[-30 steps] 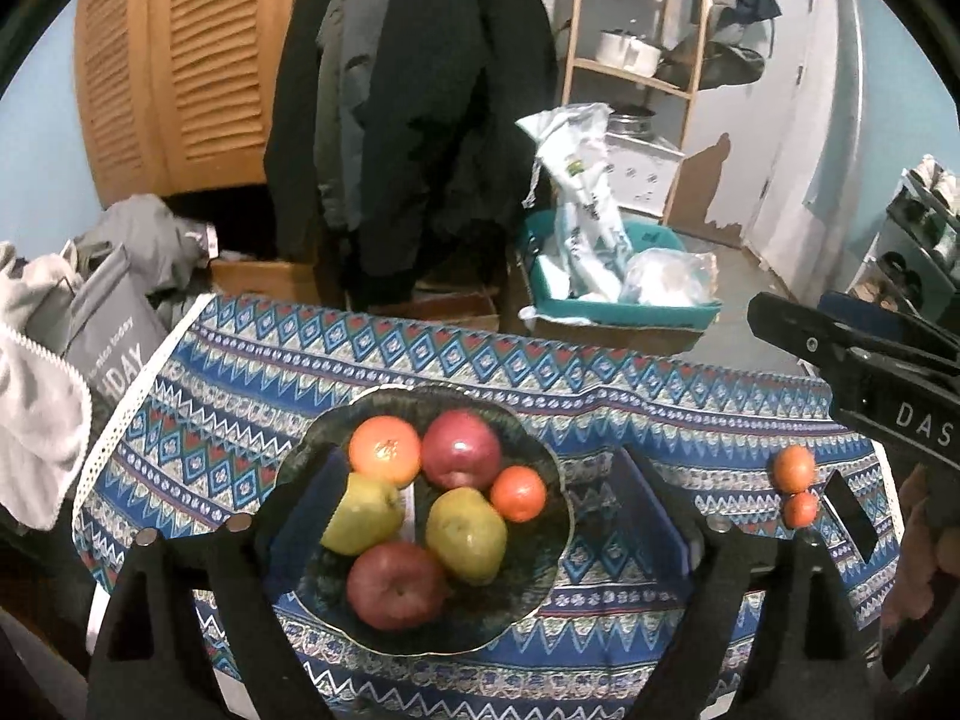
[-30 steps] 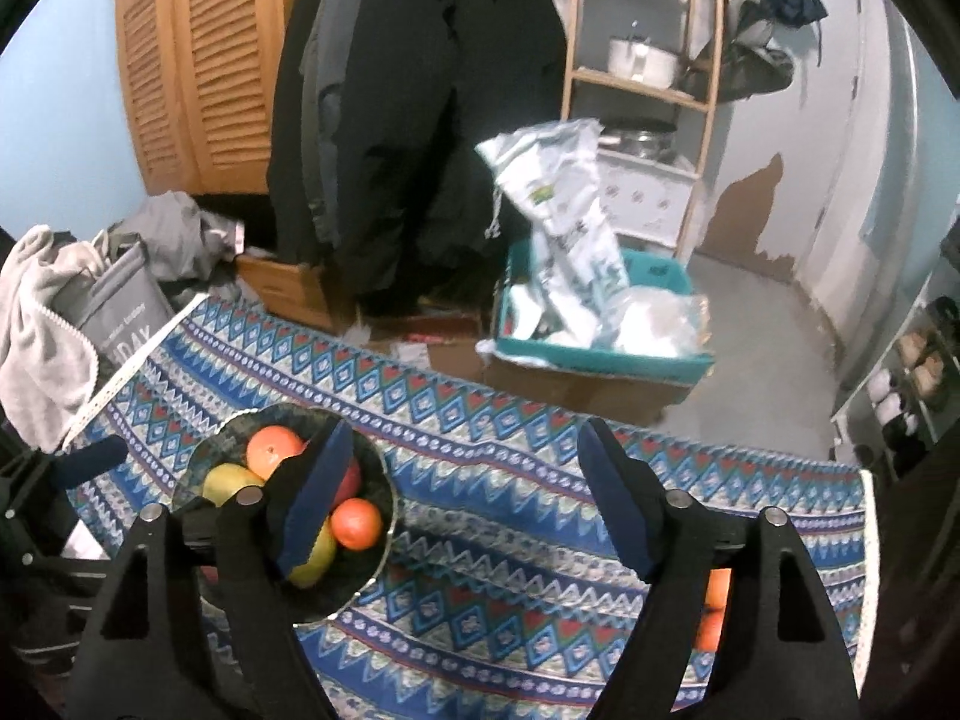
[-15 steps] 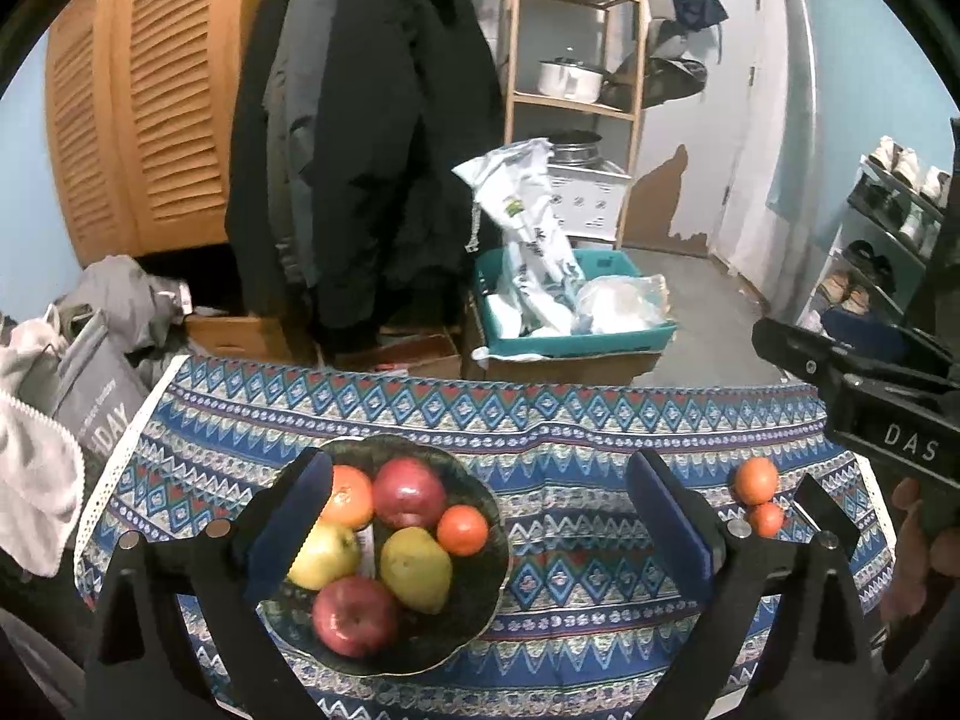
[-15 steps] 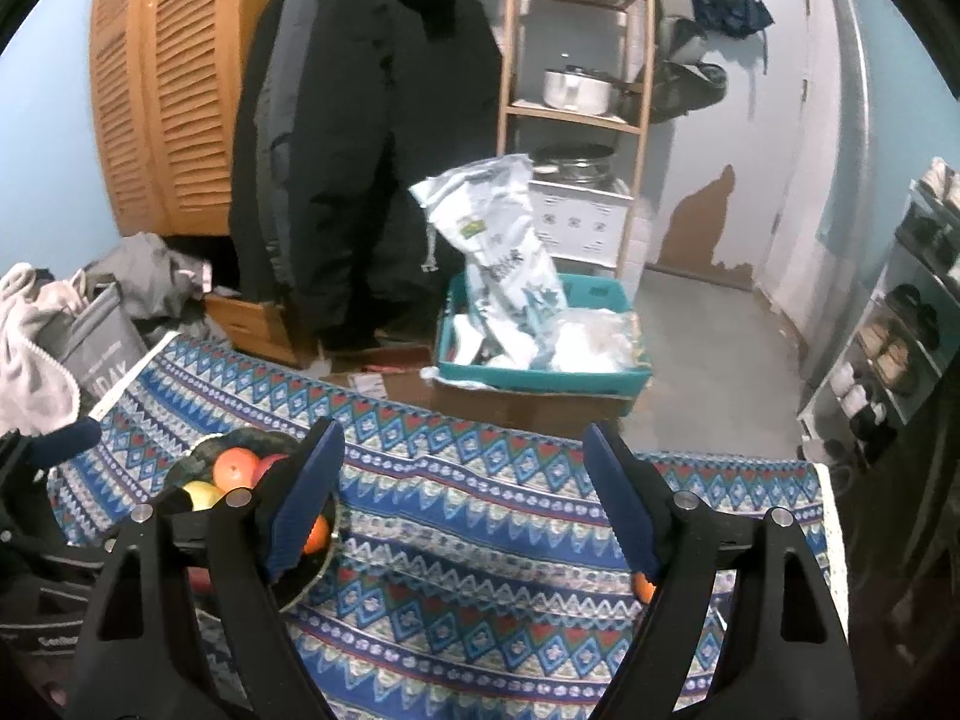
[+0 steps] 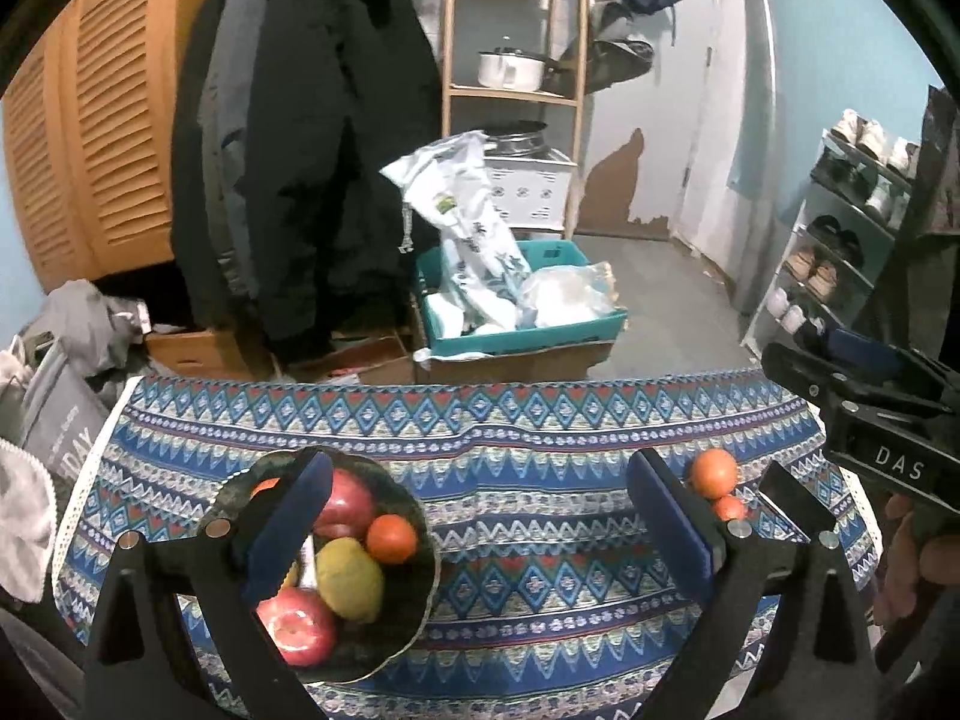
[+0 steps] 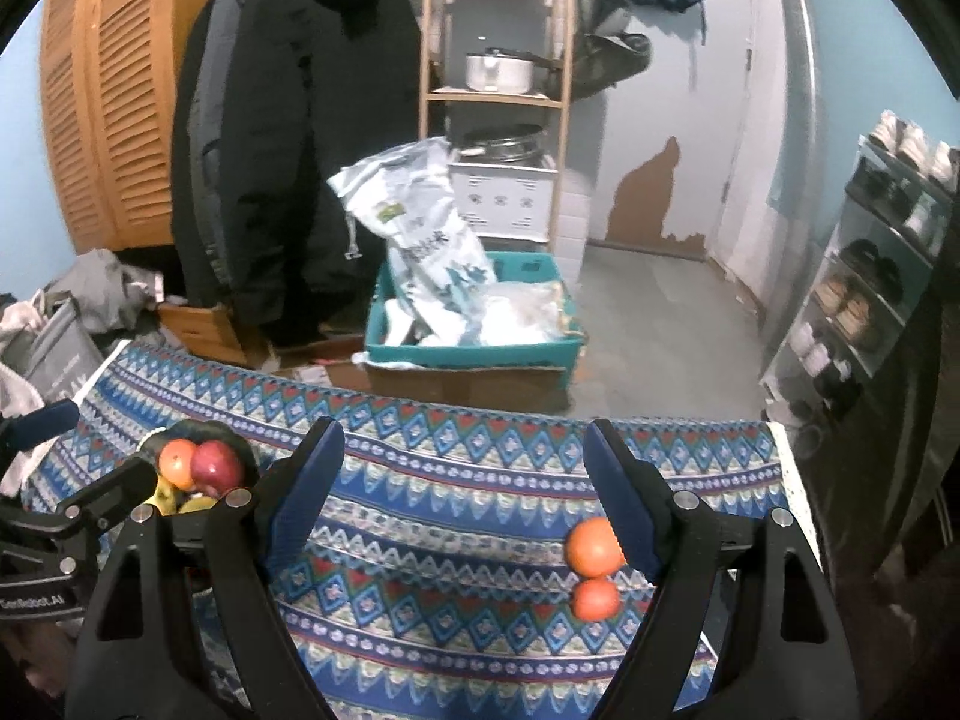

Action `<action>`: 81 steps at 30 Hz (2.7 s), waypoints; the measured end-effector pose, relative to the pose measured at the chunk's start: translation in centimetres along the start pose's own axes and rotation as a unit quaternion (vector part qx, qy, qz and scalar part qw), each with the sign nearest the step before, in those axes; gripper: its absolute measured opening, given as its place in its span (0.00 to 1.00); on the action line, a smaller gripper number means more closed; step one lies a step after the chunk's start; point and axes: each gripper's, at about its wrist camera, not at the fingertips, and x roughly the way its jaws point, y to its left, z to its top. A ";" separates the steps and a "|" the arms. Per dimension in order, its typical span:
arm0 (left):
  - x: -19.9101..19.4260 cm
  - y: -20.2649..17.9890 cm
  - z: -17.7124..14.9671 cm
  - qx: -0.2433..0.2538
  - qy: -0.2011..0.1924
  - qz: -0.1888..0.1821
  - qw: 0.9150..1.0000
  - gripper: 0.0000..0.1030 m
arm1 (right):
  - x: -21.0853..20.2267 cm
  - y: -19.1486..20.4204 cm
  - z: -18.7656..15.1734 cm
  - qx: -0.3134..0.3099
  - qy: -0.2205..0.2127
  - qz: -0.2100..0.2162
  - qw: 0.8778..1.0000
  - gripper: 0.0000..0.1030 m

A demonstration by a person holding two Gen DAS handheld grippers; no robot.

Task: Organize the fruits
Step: 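Withdraw both tools from the bowl toward the two remaining oranges, then lower both tools down over the two oranges on the cloth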

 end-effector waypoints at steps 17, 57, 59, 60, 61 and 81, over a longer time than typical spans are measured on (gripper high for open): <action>3.1 -6.5 -0.2 0.044 0.039 -0.037 0.998 0.96 | -0.9 -8.4 -3.3 0.065 0.022 -0.055 0.996 0.79; 19.1 -8.6 -7.2 0.020 0.210 -0.024 0.977 0.96 | 16.0 -11.9 -15.9 0.095 0.256 -0.047 0.961 0.71; 19.2 -8.7 -7.3 0.025 0.210 -0.024 0.977 0.97 | 16.4 -11.7 -16.4 0.093 0.259 -0.045 0.960 0.66; 19.2 -8.8 -7.3 0.028 0.210 -0.023 0.977 0.97 | 16.6 -11.7 -16.5 0.092 0.259 -0.044 0.960 0.61; 19.2 -8.9 -7.3 0.029 0.210 -0.023 0.977 0.96 | 16.8 -11.7 -16.8 0.094 0.258 -0.040 0.961 0.59; 20.2 -14.2 -5.4 0.059 0.206 -0.075 0.974 0.96 | 13.2 -16.8 -14.9 0.153 0.220 -0.064 0.961 0.43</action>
